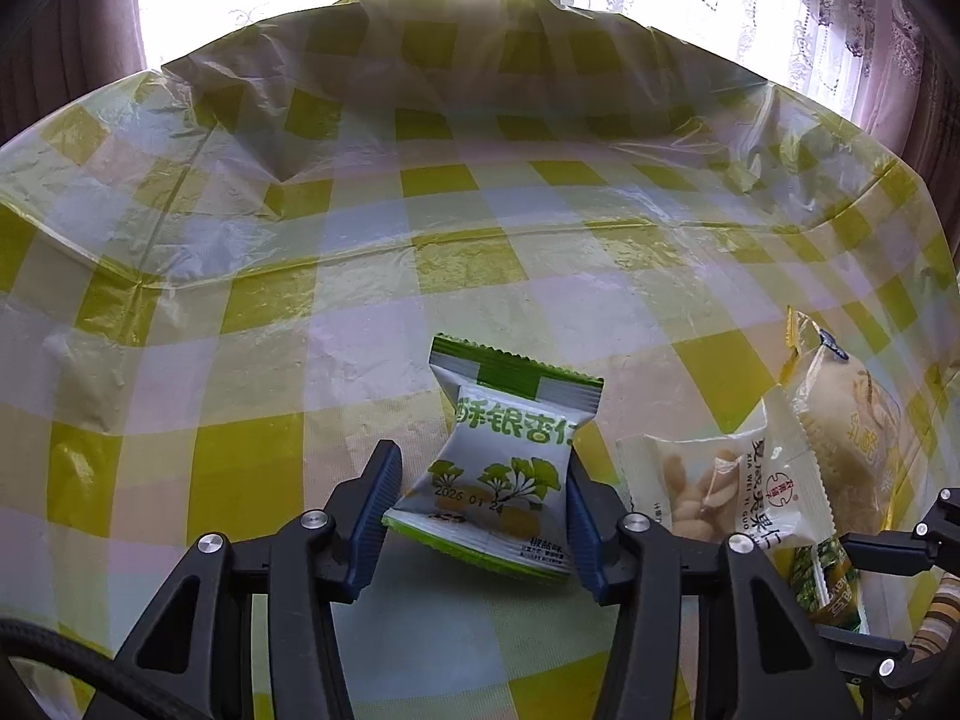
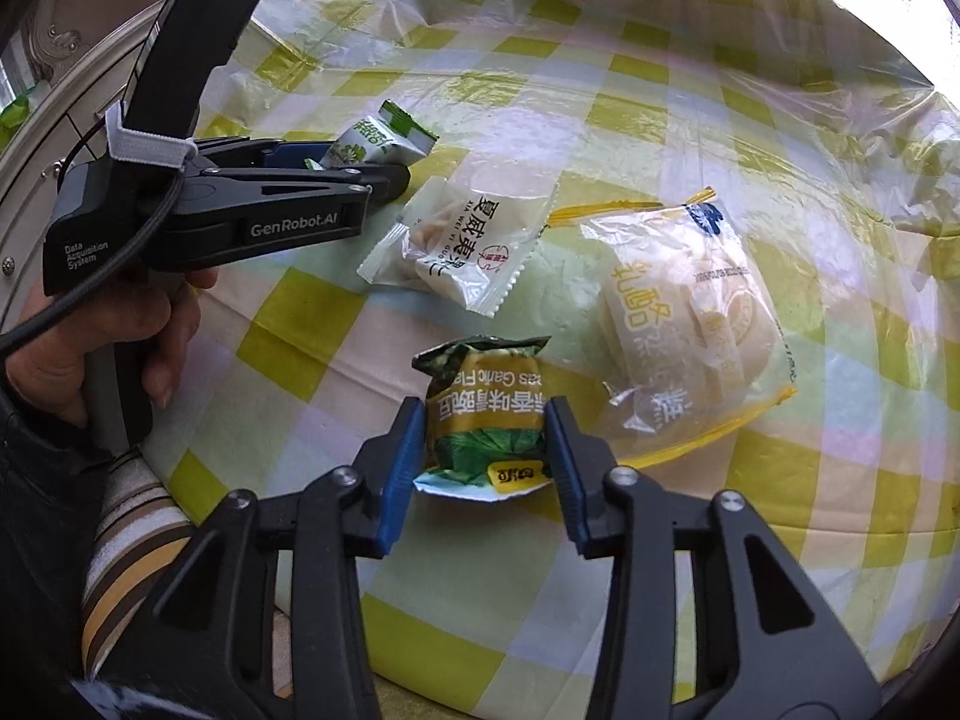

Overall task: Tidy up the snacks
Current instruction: 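Carry both green packs over the white box and open both grippers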

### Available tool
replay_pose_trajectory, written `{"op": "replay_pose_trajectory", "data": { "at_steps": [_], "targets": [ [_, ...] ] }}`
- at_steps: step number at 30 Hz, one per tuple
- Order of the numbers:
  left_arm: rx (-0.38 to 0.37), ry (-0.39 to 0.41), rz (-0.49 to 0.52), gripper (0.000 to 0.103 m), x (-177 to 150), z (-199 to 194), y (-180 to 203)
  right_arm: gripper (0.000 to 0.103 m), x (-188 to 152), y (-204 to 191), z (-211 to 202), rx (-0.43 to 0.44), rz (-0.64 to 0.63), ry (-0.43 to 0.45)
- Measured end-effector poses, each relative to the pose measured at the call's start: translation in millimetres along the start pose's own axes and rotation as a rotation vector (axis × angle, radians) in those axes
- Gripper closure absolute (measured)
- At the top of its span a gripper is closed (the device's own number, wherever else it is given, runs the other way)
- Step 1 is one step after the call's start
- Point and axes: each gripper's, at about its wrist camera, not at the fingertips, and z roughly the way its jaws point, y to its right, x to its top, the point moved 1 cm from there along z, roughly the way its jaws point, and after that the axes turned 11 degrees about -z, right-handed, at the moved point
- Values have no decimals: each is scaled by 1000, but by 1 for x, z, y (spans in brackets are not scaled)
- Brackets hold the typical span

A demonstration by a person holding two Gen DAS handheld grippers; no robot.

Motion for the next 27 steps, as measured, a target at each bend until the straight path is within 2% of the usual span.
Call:
{"op": "replay_pose_trajectory", "data": {
  "at_steps": [8, 16, 22, 27],
  "targets": [
    [12, 18, -74, 51, -4, -7, -8, 59, 1, -5, 4, -14, -17, -3],
    [17, 74, -159, 51, -2, -31, -14, 63, -1, -6, 0, -22, -25, 8],
    [30, 111, -201, 52, -4, -51, -9, 63, -8, -3, -21, -18, -4, 50],
    [9, 128, -198, 52, -11, -69, 8, 63, -21, 6, -40, -9, 39, 77]
  ]
}}
